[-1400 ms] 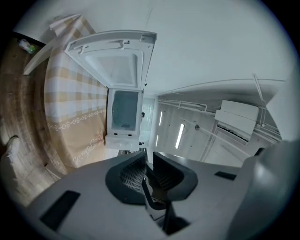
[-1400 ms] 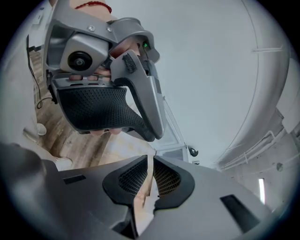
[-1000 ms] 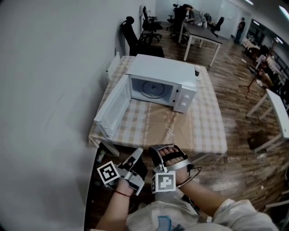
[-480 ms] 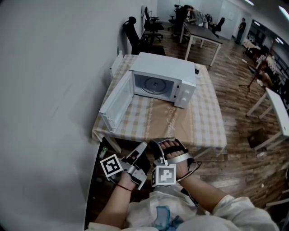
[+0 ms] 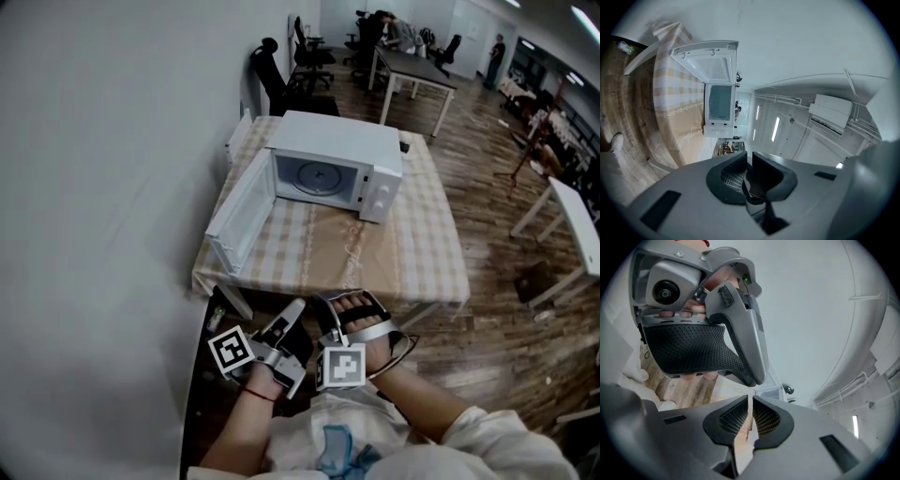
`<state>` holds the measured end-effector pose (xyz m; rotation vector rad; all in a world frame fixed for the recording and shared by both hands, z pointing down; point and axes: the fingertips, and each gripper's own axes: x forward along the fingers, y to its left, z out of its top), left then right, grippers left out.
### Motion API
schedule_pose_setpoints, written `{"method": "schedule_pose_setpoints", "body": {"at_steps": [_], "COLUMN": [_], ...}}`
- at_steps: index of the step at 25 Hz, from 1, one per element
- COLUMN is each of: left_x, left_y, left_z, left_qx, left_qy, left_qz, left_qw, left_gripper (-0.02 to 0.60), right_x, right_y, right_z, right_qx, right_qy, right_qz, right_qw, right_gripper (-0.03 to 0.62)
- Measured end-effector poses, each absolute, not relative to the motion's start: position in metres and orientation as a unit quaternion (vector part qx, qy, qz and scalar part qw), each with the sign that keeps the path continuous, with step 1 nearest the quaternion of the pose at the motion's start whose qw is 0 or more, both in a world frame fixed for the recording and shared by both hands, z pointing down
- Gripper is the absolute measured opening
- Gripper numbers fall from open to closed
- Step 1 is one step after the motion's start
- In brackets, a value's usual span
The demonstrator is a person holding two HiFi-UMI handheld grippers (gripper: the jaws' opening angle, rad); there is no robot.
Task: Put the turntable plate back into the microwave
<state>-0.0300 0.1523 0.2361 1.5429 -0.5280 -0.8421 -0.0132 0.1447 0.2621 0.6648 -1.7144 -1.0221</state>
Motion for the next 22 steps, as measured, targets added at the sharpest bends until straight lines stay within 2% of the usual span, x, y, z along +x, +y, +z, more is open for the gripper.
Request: {"method": "schedule_pose_setpoints", "body": {"at_steps": [22], "left_x": [-0.0319], "left_y": [0.1501], "left_z": [0.2422], "left_qx": [0.664], "left_qy": [-0.236], "left_qz": [-0.364], "left_qw": [0.610], "left_gripper": [0.032], "right_x": [-0.0127], "right_y": [0.1474], "right_z": [0.2630], "right_qx": [0.272], "right_qy": [-0.708], "right_qz": [-0.423], "right_qw": [0.496], "right_gripper": [0.032]}}
